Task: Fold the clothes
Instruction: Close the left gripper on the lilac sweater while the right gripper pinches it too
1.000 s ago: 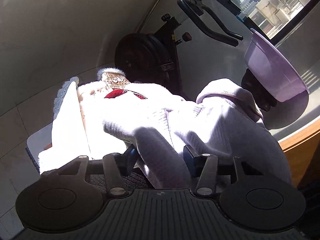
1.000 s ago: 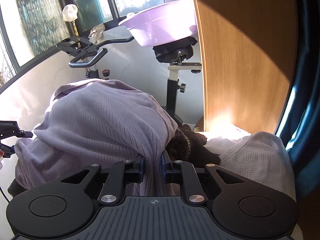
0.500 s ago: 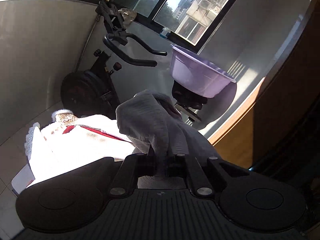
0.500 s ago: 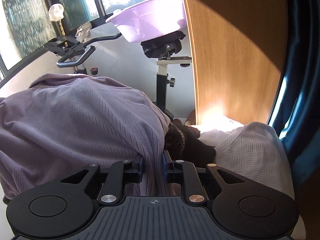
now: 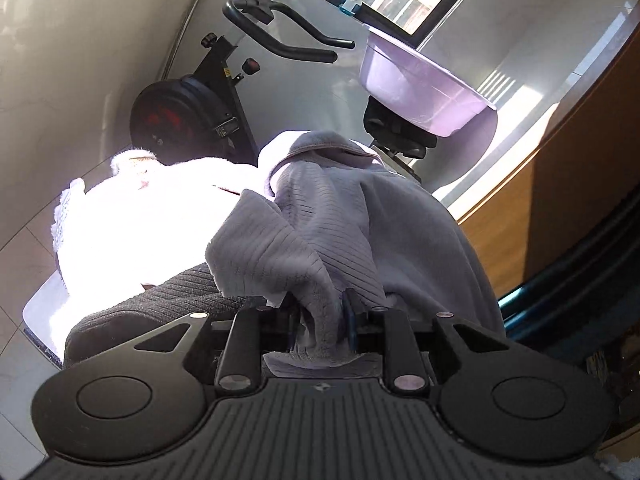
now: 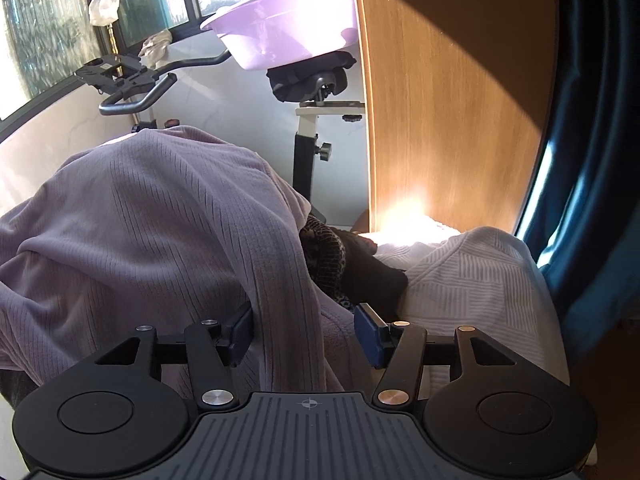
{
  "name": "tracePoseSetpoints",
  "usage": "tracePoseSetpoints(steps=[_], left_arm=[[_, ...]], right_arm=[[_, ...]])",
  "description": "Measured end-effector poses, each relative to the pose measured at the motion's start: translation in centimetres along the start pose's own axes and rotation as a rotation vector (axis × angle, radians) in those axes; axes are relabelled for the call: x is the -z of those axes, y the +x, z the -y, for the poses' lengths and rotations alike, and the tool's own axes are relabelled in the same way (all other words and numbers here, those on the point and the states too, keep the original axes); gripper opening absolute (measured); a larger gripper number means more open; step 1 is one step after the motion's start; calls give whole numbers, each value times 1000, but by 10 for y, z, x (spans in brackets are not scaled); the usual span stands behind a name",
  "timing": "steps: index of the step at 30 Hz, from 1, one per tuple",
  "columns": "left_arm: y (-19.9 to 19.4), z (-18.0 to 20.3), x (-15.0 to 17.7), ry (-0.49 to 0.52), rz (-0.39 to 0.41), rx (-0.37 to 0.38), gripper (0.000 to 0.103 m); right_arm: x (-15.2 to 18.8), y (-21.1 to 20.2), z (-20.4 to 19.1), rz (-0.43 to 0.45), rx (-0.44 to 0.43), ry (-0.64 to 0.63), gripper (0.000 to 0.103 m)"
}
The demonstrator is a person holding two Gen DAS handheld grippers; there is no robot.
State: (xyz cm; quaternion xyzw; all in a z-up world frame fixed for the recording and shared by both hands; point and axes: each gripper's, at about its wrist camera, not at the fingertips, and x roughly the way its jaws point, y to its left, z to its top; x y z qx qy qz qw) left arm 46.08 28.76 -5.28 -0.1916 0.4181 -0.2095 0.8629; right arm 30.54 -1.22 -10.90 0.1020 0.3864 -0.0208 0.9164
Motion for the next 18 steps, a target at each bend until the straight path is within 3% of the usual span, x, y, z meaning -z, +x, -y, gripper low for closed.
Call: tracePoseSetpoints(steps=[1,4,8,10,12,18], left_arm=[[1,0,-2,2,8,-11,12],[-10,13,-7,48,77,-48,9],[-33,42,-29,140,161,6,9],[-41,56,-40,176,187,30,9],[-44,68,-49,208,197,56,9],[-50,102,-57,302,202,123,9]], right_arm=[[5,-2,-1,-2,0,-8,54],[19,-7,-3,-9,6,-31,66],[41,-18,-11,-28,-57,-42,75],[52,-24,-21,-19,-131,-52,93],[61,-26,-34,-4,-176,-77,96],[86,4,-66,-54,-206,-103,96]])
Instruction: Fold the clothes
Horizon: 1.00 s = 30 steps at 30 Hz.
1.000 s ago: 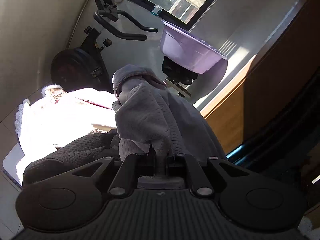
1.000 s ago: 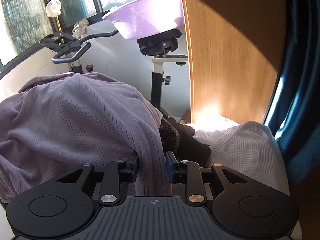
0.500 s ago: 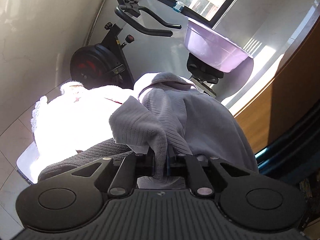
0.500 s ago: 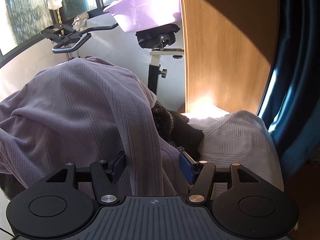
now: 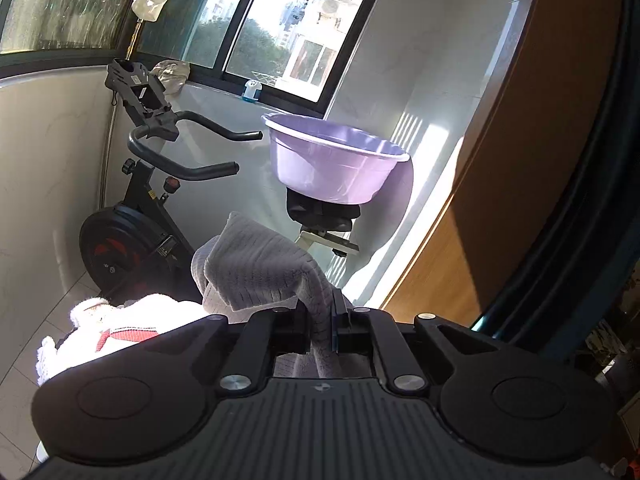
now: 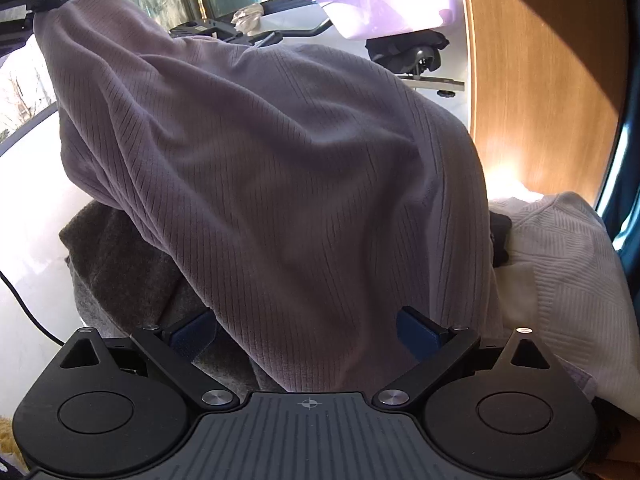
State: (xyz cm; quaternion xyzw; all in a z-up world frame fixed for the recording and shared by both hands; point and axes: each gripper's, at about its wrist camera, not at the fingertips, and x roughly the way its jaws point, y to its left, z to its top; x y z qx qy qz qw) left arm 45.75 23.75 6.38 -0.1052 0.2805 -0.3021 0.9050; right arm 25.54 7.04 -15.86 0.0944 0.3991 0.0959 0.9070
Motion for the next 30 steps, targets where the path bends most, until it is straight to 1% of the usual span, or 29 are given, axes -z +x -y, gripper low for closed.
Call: tracePoseSetpoints(steps=[2,3,4,6,7,9,12,14,16,18,19,22,25,29,30], left_arm=[[-5,7,-1,23,9,31,8],[-8,9,-2,33,16,42,8],[-11,11,-2,46,23,48,8],[-17,9,-4,44,38,55,8],[-20,6,-6,34,46,61,8],[-26,2,-9,17,63,71,8],[-35,2,-13,40,115,70,8],[-41,7,-17,48,152,102,8],[-50,13,-22,47,195,134,8],[-66,23,-30,54,259,171,8],[-79,28,-33,66,306,199,8],[-120,41,-46,95,455,277,8],[-152,50,-61,138,559,314,8],[-131,50,-62,115,501,259,8],[-119,48,-60,95,462,254,8]], right_arm=[[4,18,-3,-32,12,5,94],[5,27,-3,-50,28,8,74],[3,32,-2,-66,53,23,33],[-9,21,12,-25,30,145,18],[-16,7,18,27,40,188,11],[-31,-25,28,148,84,236,10],[-60,-80,44,345,110,273,8],[-80,-116,49,457,124,268,8],[-98,-149,48,554,132,243,8],[-112,-172,41,626,122,212,8],[-118,-182,39,658,114,199,8],[-138,-198,42,710,84,166,8],[-149,-202,40,720,64,113,8],[-144,-178,38,605,94,79,8],[-143,-171,37,574,103,71,8]])
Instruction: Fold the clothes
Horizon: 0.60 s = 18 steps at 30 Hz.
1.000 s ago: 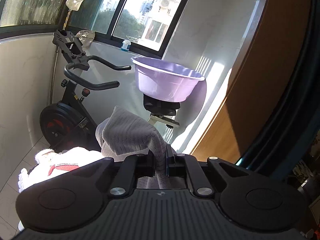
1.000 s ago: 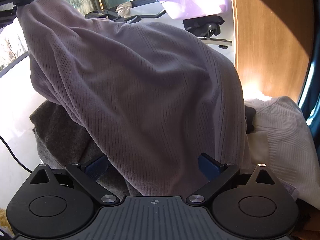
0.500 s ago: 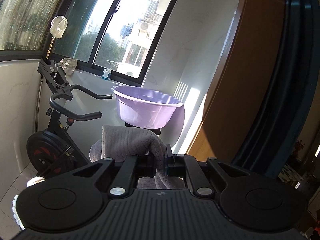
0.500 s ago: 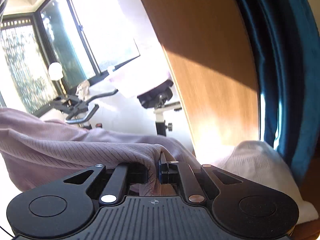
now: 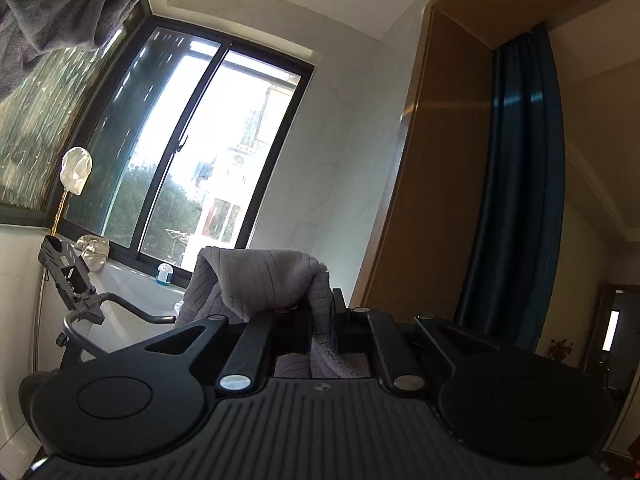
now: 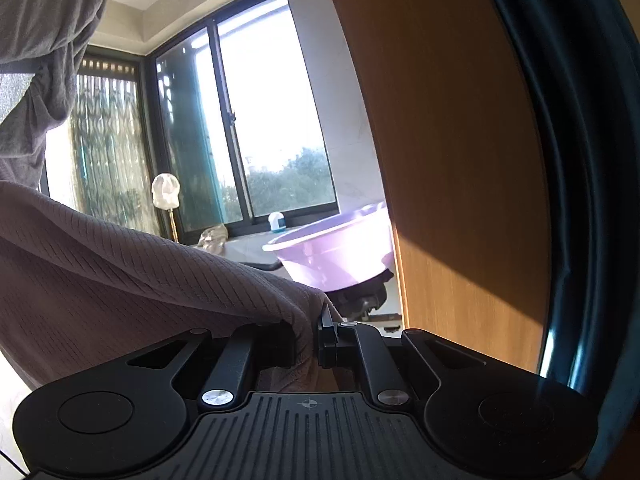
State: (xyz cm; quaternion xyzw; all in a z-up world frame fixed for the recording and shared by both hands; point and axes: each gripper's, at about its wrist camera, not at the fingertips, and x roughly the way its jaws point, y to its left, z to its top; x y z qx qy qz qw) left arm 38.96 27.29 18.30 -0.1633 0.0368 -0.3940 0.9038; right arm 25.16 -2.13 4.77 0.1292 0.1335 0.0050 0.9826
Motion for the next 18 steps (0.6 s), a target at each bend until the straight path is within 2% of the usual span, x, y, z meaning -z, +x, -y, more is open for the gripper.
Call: tracePoseSetpoints(steps=[5,9,11,13,14,16,18], left_arm=[[57,-33,75,-131,-250,-19,8],[95,-49,140,-147,-444,-12,8],[109,-57,165,-166,-514,-8,9],[121,-64,181,-172,-572,-21,9],[125,-67,185,-170,-586,-32,9],[132,-74,187,-184,-597,-44,10],[140,-81,188,-205,-611,-59,11]], right_arm=[[81,57,33,-248,111,49,8],[148,79,56,-380,170,128,10],[166,80,57,-403,183,124,16],[171,77,55,-407,199,101,32],[169,74,55,-407,205,97,36],[160,68,57,-418,218,94,54],[151,60,58,-418,220,79,60]])
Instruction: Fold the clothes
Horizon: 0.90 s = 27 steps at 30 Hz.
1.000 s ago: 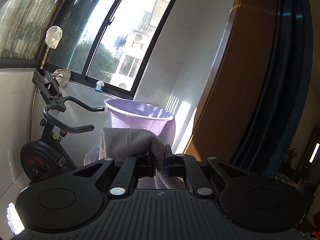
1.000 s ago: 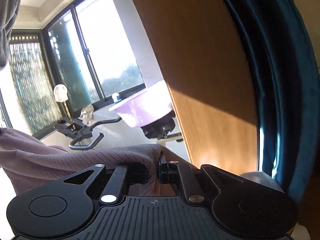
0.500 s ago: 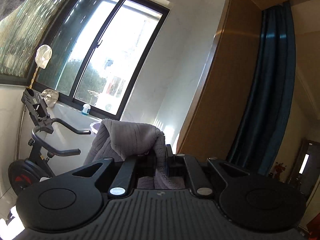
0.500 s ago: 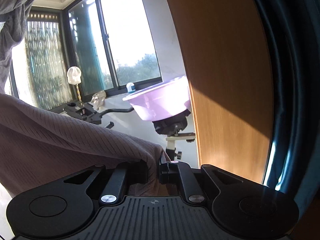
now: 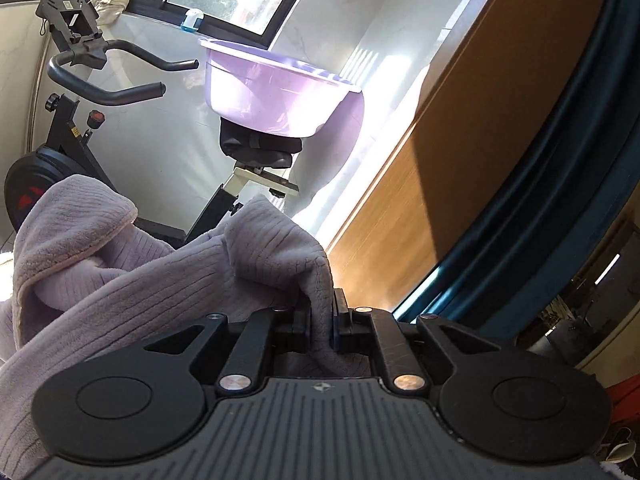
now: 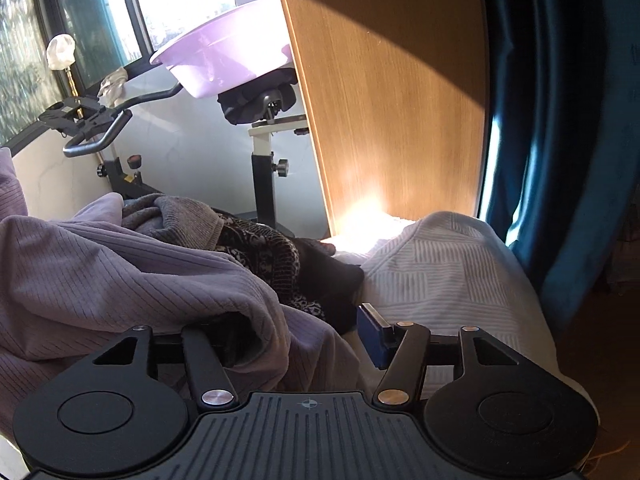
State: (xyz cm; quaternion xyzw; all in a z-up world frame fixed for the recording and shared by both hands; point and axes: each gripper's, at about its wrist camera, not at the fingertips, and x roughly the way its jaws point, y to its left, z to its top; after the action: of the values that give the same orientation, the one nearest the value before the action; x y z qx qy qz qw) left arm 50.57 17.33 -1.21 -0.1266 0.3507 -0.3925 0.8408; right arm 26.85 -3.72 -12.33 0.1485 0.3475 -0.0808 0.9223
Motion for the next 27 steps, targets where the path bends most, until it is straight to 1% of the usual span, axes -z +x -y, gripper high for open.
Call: tracePoseSetpoints(steps=[1,4,5,6,9,10,12,14,16,17,18,19,20,21,22,23,24,25,26,27], left_arm=[[3,-3,-3,-14,-8,-5,12],[7,-4,-7,-25,-32,-22,22],[7,-3,-8,-27,-34,-22,27],[7,-4,-10,-31,-33,-18,30],[4,-4,-14,-40,-23,-14,35],[2,-5,-14,-39,-20,-12,36],[-1,-5,-15,-36,-12,-18,40],[-5,-6,-16,-40,-2,-24,43],[-10,-7,-17,-48,7,-27,48],[-13,-7,-17,-49,11,-27,54],[-17,-7,-17,-42,20,-29,61],[-22,-6,-16,-34,28,-32,64],[-27,-7,-17,-25,36,-40,70],[-33,-7,-17,-15,45,-47,72],[-40,-9,-17,-8,50,-52,73],[-46,-13,-17,-9,51,-52,75],[-52,-16,-16,-18,45,-45,76],[-59,-20,-14,-27,40,-38,77],[-65,-23,-13,-36,34,-32,81],[-71,-24,-9,-37,26,-32,88]], right_arm=[[-2,-8,-1,10,-7,-16,62],[-7,-32,-8,48,-52,-63,63],[-9,-40,-15,62,-87,-90,64],[-11,-48,-24,76,-126,-121,68],[-12,-57,-52,85,-242,-221,75],[-11,-57,-61,83,-266,-248,80],[-7,-52,-78,70,-297,-292,85],[-5,-46,-92,51,-311,-322,86],[-3,-40,-101,40,-302,-355,95],[-2,-35,-104,41,-276,-376,94],[-1,-30,-104,38,-238,-393,84],[0,-24,-103,34,-199,-408,67],[0,-18,-99,21,-159,-399,58],[-1,-12,-93,5,-120,-381,45],[-4,-9,-85,-7,-114,-341,43],[-7,-10,-75,-16,-133,-286,43],[-10,-13,-65,-18,-156,-238,47],[-12,-16,-57,-18,-169,-208,54],[-12,-19,-51,-18,-172,-194,60],[-10,-22,-46,-15,-166,-195,75]])
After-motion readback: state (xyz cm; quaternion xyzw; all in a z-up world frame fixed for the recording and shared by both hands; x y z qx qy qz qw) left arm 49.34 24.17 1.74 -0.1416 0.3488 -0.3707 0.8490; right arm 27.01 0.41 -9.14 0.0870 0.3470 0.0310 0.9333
